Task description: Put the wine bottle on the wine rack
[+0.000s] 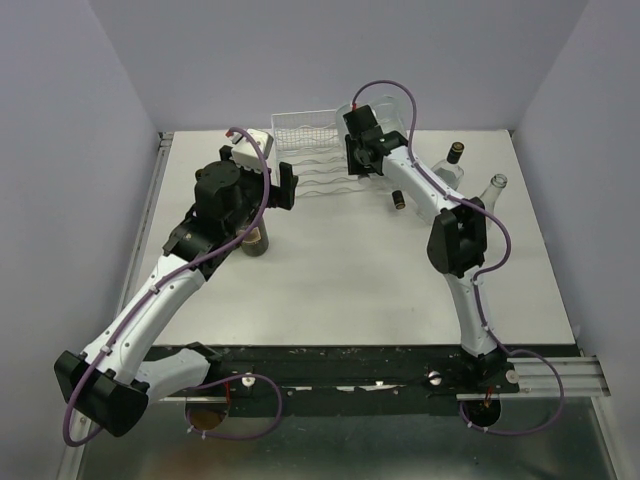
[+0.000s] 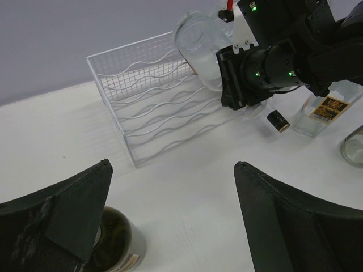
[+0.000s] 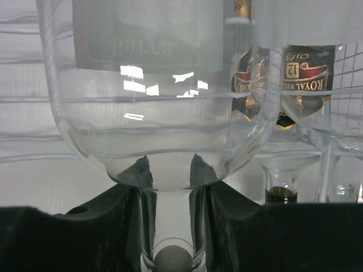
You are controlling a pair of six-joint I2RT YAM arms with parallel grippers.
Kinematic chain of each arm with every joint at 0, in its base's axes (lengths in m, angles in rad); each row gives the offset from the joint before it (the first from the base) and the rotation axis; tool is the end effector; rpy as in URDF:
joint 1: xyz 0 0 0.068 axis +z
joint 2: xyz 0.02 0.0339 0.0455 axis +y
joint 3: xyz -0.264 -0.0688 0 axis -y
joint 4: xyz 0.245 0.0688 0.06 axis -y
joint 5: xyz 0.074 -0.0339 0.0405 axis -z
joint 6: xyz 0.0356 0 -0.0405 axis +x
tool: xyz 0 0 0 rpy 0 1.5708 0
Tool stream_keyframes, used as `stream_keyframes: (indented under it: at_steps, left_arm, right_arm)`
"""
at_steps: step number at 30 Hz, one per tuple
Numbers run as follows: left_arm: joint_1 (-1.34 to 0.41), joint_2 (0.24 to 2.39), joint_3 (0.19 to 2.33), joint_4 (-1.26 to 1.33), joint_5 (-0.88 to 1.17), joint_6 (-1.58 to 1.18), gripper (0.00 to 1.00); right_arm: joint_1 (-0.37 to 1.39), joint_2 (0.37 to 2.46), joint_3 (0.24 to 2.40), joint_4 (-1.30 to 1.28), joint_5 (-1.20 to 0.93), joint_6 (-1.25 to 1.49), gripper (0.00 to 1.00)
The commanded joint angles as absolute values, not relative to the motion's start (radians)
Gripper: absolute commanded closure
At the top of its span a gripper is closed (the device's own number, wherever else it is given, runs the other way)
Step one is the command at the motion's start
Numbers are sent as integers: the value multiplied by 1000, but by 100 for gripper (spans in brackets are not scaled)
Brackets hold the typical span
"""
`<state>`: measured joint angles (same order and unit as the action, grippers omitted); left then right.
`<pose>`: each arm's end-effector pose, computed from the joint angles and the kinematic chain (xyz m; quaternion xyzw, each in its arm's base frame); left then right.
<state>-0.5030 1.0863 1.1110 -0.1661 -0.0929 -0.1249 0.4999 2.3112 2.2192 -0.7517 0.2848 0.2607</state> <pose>0.2196 -0.1171 0.3977 0.1119 0.7468 -0.1688 0.6335 0.4607 0.2402 0.2648 -0.0603 0.9246 0.0075 0.3761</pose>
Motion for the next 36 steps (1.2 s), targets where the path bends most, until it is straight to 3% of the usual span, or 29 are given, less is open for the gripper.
stream_keyframes:
  at_steps: [1,6,10,12,15,19,23,36]
  left_arm:
    - [-499,1055,1120,-161,-75,-137,1]
    - [-499,1051,1121,-166,-75,-135,1]
    - [-497,1048,1120,-170,-75,-135,1]
    - [-499,1048,1118,-172,-75,-138,1]
    - [-497,1048,1117,-170,-74,-138,1]
    - [-497,1049,1118,-170,-74,-138,1]
    - [-497,1049,1121,-166,-72,-135,1]
    - [-492,1055,1184,-198,-78,-115,1]
  right_arm:
    - [494,2304,2273,-575,364,239,99]
    - [492,2319,2273,-554,388,229,96]
    - [492,2321,2269,-549,391,229,80]
    - [492,2318,2261,-548,385,230,68]
    - [492,2303,2257,-557,379,242,37]
    - [492,2254,2212,-551,365,252,19]
    - [492,2194,2169,-531,334,239,13]
    - [492,1973,2138,-688,276,241,13]
